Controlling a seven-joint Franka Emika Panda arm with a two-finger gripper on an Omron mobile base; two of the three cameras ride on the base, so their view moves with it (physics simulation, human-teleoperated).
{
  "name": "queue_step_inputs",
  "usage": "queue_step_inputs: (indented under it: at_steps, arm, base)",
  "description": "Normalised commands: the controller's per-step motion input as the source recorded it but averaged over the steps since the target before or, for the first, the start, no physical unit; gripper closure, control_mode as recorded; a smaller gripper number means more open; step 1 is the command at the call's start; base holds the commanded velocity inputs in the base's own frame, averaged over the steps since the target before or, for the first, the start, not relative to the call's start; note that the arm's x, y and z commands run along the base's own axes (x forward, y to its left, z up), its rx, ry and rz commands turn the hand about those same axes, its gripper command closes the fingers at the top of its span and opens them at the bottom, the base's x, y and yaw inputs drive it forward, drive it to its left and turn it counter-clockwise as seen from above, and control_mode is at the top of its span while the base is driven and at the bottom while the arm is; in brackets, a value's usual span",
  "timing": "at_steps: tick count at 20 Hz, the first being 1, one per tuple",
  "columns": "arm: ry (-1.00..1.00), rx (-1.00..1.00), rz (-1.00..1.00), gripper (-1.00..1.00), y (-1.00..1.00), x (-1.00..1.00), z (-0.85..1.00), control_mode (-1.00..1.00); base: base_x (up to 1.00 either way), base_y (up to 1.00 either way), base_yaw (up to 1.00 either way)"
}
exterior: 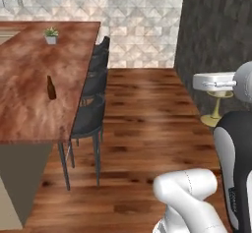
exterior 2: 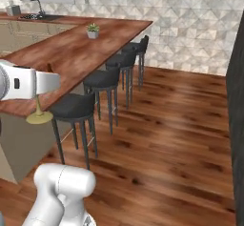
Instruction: Get the candle and the beer from the cabinet and move them to the dining counter.
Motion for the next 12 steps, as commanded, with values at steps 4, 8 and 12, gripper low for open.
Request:
queue_step_inputs:
  at_steps: [4,8,12]
  arm:
    - [0.0,0.0,0.0,1.0,0.0,0.0,0.0,1.0]
    - [0.0,0.0,0.0,1.0,0.0,0.0,0.0,1.0]
    - [0.0,0.0,0.0,1.0,0.0,0.0,0.0,1.0]
  base:
    - [1.0,-0.62,0.22]
    - [1.0,-0.73,0.25]
    - [1.0,-0.93,0.2]
